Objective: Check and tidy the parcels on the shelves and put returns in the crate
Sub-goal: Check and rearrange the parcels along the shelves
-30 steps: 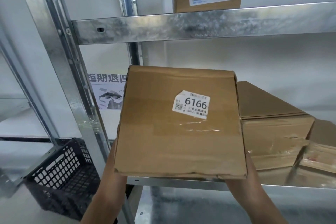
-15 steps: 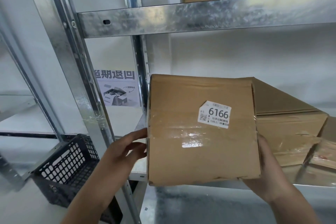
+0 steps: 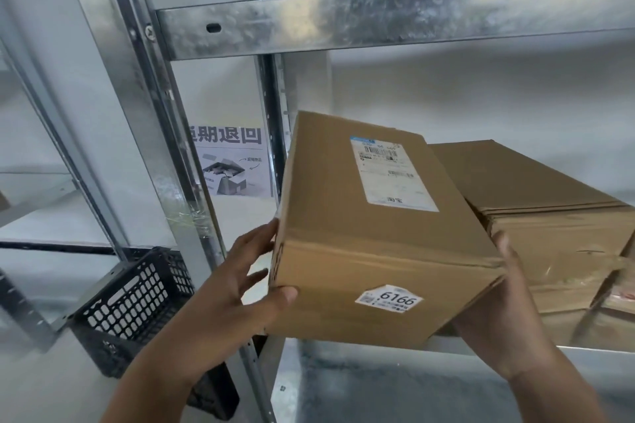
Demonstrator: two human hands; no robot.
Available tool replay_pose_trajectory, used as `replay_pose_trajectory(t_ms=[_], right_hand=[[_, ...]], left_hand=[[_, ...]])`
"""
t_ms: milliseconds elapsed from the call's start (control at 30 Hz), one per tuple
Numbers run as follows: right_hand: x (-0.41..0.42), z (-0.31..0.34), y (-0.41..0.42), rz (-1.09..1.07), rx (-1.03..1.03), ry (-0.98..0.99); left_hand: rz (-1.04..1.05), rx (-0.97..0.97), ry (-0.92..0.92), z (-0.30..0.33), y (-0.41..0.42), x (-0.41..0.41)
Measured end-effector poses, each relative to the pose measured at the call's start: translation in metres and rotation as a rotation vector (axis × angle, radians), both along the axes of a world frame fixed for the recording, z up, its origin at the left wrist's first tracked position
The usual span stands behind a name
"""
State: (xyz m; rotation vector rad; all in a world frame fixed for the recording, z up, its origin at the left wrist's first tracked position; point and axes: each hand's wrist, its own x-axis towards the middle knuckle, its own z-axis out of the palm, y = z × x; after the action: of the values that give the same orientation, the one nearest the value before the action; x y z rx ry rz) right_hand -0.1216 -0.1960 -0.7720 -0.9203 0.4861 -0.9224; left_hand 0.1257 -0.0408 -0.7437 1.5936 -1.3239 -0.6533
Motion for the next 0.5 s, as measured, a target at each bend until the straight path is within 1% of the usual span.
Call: replay_pose_trajectory(t_ms=[100, 167, 233, 267, 300, 367, 433, 500], right_hand=[[0.004, -0.008, -0.003, 0.017, -0.096, -0.024], [0.001, -0.014, -0.009, 0.04, -0.135, -0.012], [-0.001, -0.017, -0.011, 0.063, -0.197, 0.024], [-0.002, -0.018, -0.013, 0.054, -0.242, 0.044], [-0.002, -0.02, -0.015, 0.035, -0.288, 0.065], [-0.002, -0.024, -0.014, -0.016, -0.4, 0.129], [0.001, -0.027, -0.013, -0.091, -0.528, 0.244], [0.006, -0.029, -0.01, -0.127, -0.57, 0.297]], left_hand=[[0.005, 0.007, -0.034, -0.001, -0.002, 0.005], [-0.089, 0.003, -0.009, 0.0, 0.001, 0.006], [-0.205, -0.018, 0.054, 0.003, 0.003, 0.003], [-0.205, -0.036, 0.068, 0.004, 0.002, 0.001], [-0.149, -0.066, 0.07, 0.002, -0.001, -0.001], [0.041, -0.088, 0.048, -0.005, -0.008, -0.004], [0.117, -0.064, 0.014, -0.018, -0.017, -0.004], [0.149, -0.055, -0.017, -0.032, -0.026, 0.0]])
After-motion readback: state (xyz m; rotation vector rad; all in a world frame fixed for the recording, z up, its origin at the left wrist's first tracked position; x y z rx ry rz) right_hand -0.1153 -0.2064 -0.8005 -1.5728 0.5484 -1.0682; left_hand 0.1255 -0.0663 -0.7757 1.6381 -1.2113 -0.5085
